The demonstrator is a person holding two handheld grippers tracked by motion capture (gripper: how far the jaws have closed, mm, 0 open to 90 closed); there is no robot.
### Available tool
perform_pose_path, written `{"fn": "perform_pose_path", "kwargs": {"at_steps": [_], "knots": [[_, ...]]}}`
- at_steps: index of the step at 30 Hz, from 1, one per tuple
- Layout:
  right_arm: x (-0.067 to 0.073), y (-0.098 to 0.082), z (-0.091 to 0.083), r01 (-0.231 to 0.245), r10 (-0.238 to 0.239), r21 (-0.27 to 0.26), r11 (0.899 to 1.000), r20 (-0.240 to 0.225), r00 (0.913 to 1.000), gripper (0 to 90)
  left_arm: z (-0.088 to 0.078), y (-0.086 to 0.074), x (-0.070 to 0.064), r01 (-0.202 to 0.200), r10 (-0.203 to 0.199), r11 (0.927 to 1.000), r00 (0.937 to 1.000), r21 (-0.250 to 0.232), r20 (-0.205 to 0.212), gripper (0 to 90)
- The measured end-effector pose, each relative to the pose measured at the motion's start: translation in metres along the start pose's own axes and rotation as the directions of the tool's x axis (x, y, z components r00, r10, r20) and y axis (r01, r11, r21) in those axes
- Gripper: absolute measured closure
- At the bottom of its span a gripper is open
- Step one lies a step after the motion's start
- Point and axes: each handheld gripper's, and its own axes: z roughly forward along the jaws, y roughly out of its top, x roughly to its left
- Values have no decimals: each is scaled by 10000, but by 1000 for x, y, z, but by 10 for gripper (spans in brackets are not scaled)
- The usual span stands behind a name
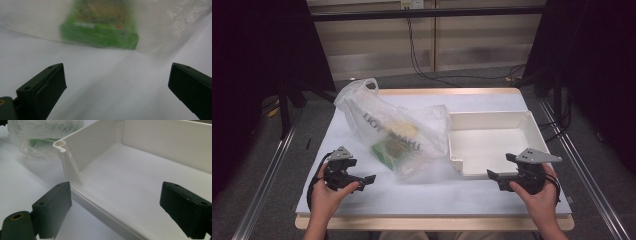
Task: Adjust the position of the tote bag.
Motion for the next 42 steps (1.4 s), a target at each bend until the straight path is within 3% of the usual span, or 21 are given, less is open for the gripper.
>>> {"fn": "perform_pose_path", "kwargs": {"at_steps": [1, 7, 13, 15, 18, 20, 22, 24, 25, 27, 28, 30, 36, 42], "knots": [[0, 0, 1, 51, -51, 22, 10000, -26, 10000, 102, 2, 1, -4, -4, 4, 10000, 10000, 40, -14, 11], [2, 5, 9, 82, -81, 20, 10000, -259, 9996, 102, 19, 11, -33, -908, 908, 9959, 9959, 16, 17, 102], [5, 9, 15, 205, -207, -43, 9998, -407, 9990, 102, 35, 19, -50, -919, 917, 9957, 9955, -79, -220, 121], [6, 10, 17, 263, -264, -47, 9996, -385, 9989, 102, 43, 21, -57, -1196, 1199, 9928, 9923, 116, -302, 126], [6, 10, 20, 239, -239, 7, 9997, -404, 9989, 102, 53, 26, -66, -1242, 1245, 9922, 9899, 83, -674, 171], [6, 9, 20, 288, -287, 18, 9996, -446, 9986, 102, 56, 26, -67, -1220, 1215, 9925, 9909, -47, -580, 215], [6, 9, 19, 254, -253, 15, 9997, -457, 9986, 102, 60, 28, -69, -1353, 1347, 9908, 9874, -13, -825, 267], [6, 9, 19, 285, -286, -33, 9996, -473, 9985, 102, 62, 29, -69, -1356, 1349, 9908, 9869, -14, -887, 409], [6, 9, 18, 263, -265, -36, 9996, -468, 9986, 102, 62, 29, -68, -1319, 1313, 9913, 9861, 11, -1018, 409], [7, 9, 19, 249, -251, -51, 9997, -503, 9984, 102, 60, 28, -65, -1155, 1140, 9933, 9882, -85, -1021, 589], [7, 9, 19, 249, -251, -51, 9997, -503, 9984, 102, 59, 28, -62, -1097, 1085, 9939, 9899, -75, -913, 589], [8, 9, 20, 321, -321, -10, 9995, -557, 9979, 102, 56, 27, -61, -1022, 1006, 9947, 9906, -129, -929, 716], [12, 10, 22, 416, -412, 65, 9991, -610, 9973, 102, 44, 24, -52, -594, 582, 9982, 9951, -123, -805, 856], [13, 10, 24, 457, -450, 83, 9989, -659, 9968, 102, 28, 17, -41, -73, 60, 9998, 9978, -187, -660, 896]]}}
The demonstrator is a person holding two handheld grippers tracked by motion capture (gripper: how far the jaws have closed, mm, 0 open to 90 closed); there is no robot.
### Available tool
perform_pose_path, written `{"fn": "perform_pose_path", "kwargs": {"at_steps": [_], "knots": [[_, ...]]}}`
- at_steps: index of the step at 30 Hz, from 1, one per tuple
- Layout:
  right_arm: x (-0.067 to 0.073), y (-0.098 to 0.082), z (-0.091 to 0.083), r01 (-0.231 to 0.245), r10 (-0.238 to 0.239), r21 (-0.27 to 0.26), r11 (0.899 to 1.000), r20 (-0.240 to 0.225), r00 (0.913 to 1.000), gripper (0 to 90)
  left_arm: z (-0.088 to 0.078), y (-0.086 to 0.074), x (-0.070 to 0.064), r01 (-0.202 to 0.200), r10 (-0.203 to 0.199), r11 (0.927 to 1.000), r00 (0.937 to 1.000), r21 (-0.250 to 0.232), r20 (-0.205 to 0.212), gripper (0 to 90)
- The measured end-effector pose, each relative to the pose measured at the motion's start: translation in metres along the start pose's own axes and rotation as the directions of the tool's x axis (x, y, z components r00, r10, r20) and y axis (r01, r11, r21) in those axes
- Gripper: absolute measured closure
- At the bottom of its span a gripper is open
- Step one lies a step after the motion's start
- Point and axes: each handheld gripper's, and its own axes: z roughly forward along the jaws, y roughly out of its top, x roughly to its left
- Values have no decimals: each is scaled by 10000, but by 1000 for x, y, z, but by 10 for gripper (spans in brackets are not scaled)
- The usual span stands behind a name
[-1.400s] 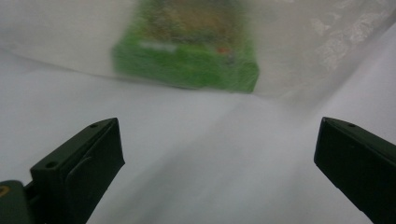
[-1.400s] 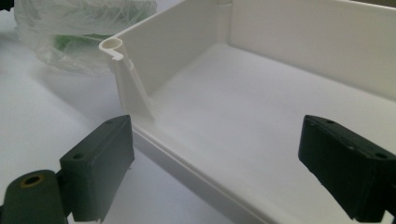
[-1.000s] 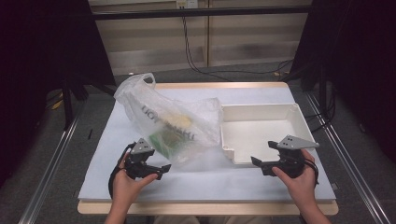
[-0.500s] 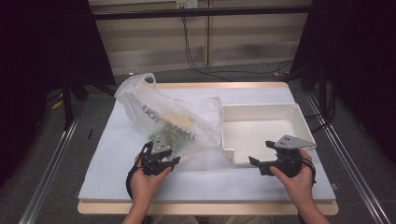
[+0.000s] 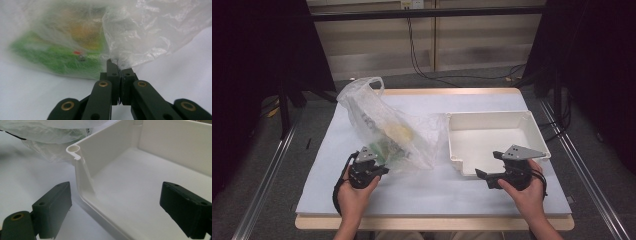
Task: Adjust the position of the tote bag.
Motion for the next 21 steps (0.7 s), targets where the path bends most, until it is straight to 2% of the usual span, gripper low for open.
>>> {"fn": "perform_pose_path", "kwargs": {"at_steps": [1, 5, 11, 17, 18, 19, 21], "knots": [[0, 0, 0, -24, 24, 9, 10000, -13, 10000, 102, -3, -1, 2, 132, -132, 9999, 9999, -15, 18, 898], [1, 1, 3, 35, -35, 41, 10000, -76, 10000, 102, -15, -7, 10, 155, -154, 9999, 9998, 43, -88, 900], [3, 2, 6, 73, -72, 80, 9999, -154, 9999, 102, -23, -14, 21, 244, -244, 9997, 9997, 47, -101, 900], [3, 2, 7, 130, -128, 106, 9999, -181, 9998, 102, -37, -22, 39, 728, -735, 9972, 9965, -189, -402, 900], [3, 2, 6, 111, -109, 110, 9999, -182, 9998, 102, -41, -24, 45, 845, -857, 9961, 9951, -261, -503, 900], [3, 2, 6, 111, -109, 108, 9999, -177, 9998, 102, -41, -24, 45, 845, -857, 9961, 9951, -261, -503, 900], [3, 1, 6, 127, -125, 119, 9998, -183, 9998, 102, -44, -28, 55, 937, -954, 9952, 9936, -289, -607, 900]]}}
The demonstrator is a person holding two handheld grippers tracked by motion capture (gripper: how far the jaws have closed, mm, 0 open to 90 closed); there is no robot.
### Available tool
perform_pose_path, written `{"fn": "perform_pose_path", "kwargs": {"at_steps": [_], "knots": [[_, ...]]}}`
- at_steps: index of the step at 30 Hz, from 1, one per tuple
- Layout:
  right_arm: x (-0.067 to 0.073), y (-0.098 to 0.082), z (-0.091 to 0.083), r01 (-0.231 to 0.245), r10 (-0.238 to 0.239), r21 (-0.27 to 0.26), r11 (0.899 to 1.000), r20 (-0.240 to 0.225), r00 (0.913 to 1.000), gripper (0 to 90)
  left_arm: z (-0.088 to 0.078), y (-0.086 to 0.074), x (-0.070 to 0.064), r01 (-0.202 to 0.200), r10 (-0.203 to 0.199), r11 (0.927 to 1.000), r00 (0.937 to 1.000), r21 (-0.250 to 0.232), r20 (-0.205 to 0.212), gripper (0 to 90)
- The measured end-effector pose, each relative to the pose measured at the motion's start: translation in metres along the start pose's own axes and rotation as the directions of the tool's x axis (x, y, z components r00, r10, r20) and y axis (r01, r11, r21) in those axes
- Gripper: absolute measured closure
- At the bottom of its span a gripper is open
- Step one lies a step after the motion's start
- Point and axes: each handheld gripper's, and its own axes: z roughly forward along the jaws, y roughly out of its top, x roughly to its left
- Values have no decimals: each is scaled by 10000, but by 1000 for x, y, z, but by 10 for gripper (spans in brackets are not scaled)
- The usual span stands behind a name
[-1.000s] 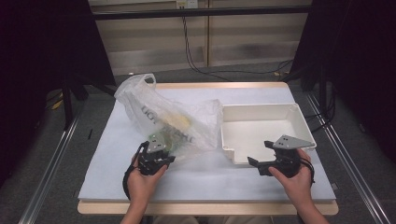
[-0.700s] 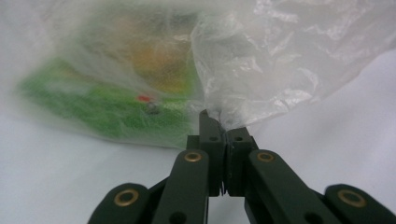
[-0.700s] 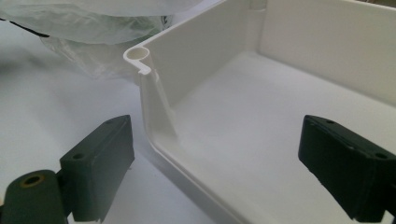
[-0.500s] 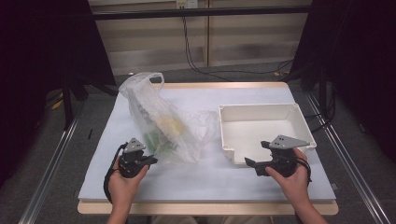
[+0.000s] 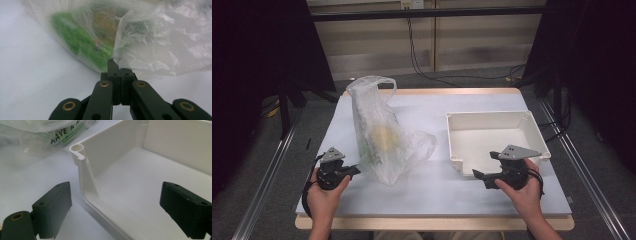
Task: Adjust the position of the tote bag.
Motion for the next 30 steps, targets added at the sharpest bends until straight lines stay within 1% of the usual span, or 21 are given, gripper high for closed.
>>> {"fn": "perform_pose_path", "kwargs": {"at_steps": [2, 3, 4, 6, 8, 9, 10, 11, 12, 13, 14, 17, 18, 20, 21, 22, 24, 25, 26, 28, 30], "knots": [[0, 0, 0, -7, 7, 15, 10000, -1, 10000, 102, 0, -1, 3, 18, -17, 10000, 10000, 39, -90, 900], [0, 0, 0, -7, 7, 15, 10000, -1, 10000, 102, -1, -2, 7, 87, -87, 10000, 9999, 42, -122, 900], [1, 0, 1, 4, -4, 8, 10000, -20, 10000, 102, -2, -4, 13, 165, -164, 9999, 9994, 29, -304, 899], [1, 0, 1, 10, -10, 13, 10000, -43, 10000, 102, -2, -4, 16, 222, -221, 9997, 9993, 28, -310, 900], [2, 1, 2, 51, -51, -6, 10000, -106, 9999, 103, -4, -5, 23, 300, -302, 9995, 9984, -39, -481, 900], [3, 1, 2, 47, -47, 11, 10000, -91, 9999, 103, -4, -5, 23, 300, -302, 9995, 9984, -39, -481, 900], [3, 2, 2, 71, -71, -4, 10000, -142, 9999, 103, -5, -5, 27, 308, -311, 9995, 9979, -64, -564, 900], [3, 2, 2, 71, -71, -4, 10000, -142, 9999, 103, -5, -5, 27, 308, -311, 9995, 9979, -64, -564, 900], [5, 4, 3, 129, -129, -21, 9999, -172, 9998, 104, -6, -5, 31, 324, -328, 9995, 9971, -66, -684, 900], [6, 4, 3, 138, -138, -18, 9999, -217, 9997, 104, -6, -5, 31, 324, -328, 9995, 9971, -66, -684, 900], [6, 5, 3, 144, -145, -55, 9999, -251, 9996, 104, -7, -6, 36, 450, -460, 9989, 9961, -151, -751, 900], [8, 7, 5, 185, -187, -66, 9998, -326, 9993, 104, -8, -7, 40, 425, -434, 9990, 9953, -129, -866, 895], [9, 7, 5, 210, -212, -64, 9998, -312, 9993, 104, -8, -9, 39, 420, -438, 9989, 9947, -215, -935, 868], [9, 7, 6, 235, -236, -27, 9997, -348, 9991, 104, -9, -10, 38, 433, -453, 9988, 9945, -241, -946, 766], [9, 7, 6, 235, -236, -27, 9997, -348, 9991, 104, -9, -10, 38, 433, -453, 9988, 9945, -241, -946, 735], [10, 7, 6, 218, -219, -19, 9998, -366, 9991, 104, -10, -10, 36, 462, -482, 9986, 9954, -263, -825, 735], [11, 8, 7, 206, -206, -23, 9998, -366, 9991, 104, -13, -12, 34, 357, -373, 9992, 9957, -203, -845, 687], [12, 8, 7, 268, -270, -66, 9996, -438, 9987, 104, -14, -12, 32, 356, -371, 9992, 9959, -196, -823, 636], [12, 8, 7, 268, -270, -66, 9996, -438, 9987, 104, -15, -13, 30, 337, -352, 9992, 9957, -191, -851, 636], [13, 10, 8, 310, -312, -51, 9995, -471, 9984, 104, -15, -14, 27, 236, -242, 9997, 9972, -93, -715, 598], [14, 11, 9, 321, -324, -67, 9995, -559, 9979, 104, -15, -14, 24, 225, -230, 9997, 9976, -75, -657, 579]]}}
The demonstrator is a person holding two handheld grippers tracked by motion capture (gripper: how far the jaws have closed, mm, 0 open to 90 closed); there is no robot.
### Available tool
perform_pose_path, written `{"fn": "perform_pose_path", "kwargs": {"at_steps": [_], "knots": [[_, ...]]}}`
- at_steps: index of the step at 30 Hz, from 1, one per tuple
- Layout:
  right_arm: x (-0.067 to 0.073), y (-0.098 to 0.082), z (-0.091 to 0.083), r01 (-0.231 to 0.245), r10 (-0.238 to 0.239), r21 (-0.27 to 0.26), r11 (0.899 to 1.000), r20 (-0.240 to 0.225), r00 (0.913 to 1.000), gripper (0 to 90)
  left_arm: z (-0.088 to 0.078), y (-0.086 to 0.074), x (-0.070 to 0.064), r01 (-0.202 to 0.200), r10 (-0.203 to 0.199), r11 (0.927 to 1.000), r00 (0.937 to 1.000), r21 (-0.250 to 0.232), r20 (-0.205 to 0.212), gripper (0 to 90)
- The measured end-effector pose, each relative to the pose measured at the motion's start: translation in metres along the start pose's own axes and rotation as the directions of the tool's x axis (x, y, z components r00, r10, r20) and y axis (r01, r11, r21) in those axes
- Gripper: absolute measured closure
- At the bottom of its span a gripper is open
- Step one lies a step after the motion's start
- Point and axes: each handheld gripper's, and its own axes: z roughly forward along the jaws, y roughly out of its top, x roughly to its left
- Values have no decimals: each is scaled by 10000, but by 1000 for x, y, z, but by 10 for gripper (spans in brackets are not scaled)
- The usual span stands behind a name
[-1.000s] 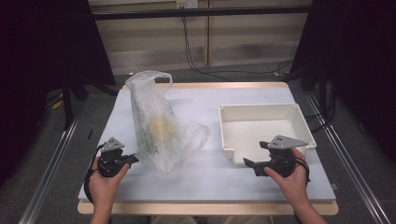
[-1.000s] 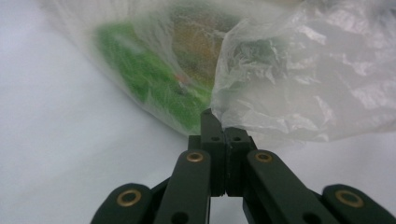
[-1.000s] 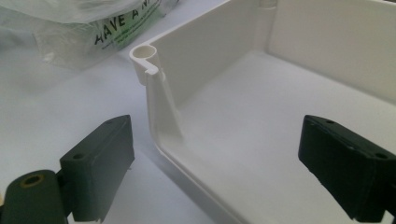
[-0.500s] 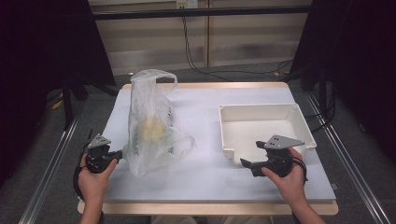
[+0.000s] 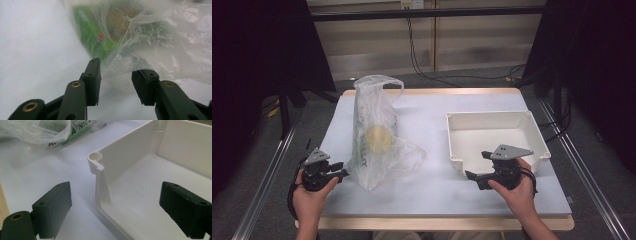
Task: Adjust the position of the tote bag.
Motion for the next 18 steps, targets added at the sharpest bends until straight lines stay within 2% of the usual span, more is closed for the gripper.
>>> {"fn": "perform_pose_path", "kwargs": {"at_steps": [4, 5, 9, 18], "knots": [[6, 8, 4, 79, -80, -58, 10000, -305, 9995, 108, 0, -3, -2, -40, 41, 9999, 10000, 104, -65, 564], [9, 11, 5, 146, -149, -84, 9999, -347, 9993, 108, -1, -4, -3, 78, -78, 10000, 9999, 20, -63, 564], [23, 27, 15, 554, -559, -90, 9984, -743, 9957, 108, -2, -8, -3, 107, -107, 9999, 9999, 91, -29, 564], [41, 51, 35, 792, -785, -14, 9969, -1461, 9862, 126, -4, -6, -11, -148, 148, 9998, 9999, 120, 15, 534]]}}
